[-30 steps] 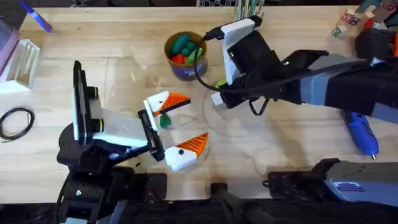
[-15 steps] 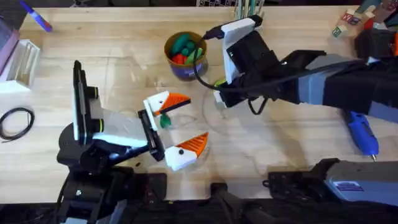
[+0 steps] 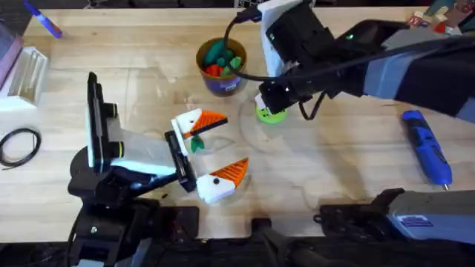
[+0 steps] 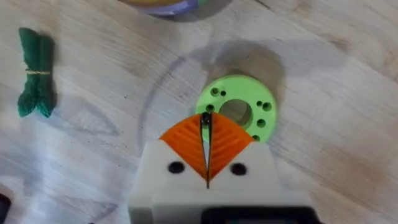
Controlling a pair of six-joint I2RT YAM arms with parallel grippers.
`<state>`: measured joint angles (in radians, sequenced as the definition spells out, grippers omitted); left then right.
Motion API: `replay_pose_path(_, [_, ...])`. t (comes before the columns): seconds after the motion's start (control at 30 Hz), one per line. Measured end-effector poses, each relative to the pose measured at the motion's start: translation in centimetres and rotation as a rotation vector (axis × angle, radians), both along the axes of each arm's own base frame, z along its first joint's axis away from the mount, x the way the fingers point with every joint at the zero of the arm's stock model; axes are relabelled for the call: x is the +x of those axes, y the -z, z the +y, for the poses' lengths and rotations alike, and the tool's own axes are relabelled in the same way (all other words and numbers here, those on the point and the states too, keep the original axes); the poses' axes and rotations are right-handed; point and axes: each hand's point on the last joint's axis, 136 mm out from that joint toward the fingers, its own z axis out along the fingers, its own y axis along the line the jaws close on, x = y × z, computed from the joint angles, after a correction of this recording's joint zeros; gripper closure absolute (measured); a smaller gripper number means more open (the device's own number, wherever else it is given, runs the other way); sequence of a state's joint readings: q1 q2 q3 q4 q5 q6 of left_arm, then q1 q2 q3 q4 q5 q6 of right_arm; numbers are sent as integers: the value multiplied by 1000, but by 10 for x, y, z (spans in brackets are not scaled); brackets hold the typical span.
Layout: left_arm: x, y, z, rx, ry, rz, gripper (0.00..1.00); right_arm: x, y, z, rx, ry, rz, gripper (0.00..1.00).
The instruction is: Pick up the gripper from the table and insert it into the empty holder that is missing its gripper. Then pick up a screw, insert it into the mounting hole, and use the screwdriver to tighten it. Finally, clean up the table by picking up the vegetable and placing it into the bucket.
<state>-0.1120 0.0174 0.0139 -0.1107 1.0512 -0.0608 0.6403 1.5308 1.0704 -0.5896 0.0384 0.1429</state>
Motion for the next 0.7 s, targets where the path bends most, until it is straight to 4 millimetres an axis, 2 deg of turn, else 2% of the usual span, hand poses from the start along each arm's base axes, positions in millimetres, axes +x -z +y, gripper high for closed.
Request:
replay_pose_path(0.13, [0,0,0,0,0,0,15,-4,-13,-3,-32,-26,20,994])
replay_pose_path(0.27, [0,0,0,0,0,0,14,-8,-46,4,-35,-105,30,994])
replay_pose_path(0.53, [0,0,0,0,0,0,15,-16,-152,64,152,-341,-108,994])
replay_pose_path(0.63, [0,0,0,0,0,0,15,-28,-174,87,224,-426,-141,994])
replay_pose_path(0.7, [0,0,0,0,0,0,16,-40,-176,98,246,-474,-135,994])
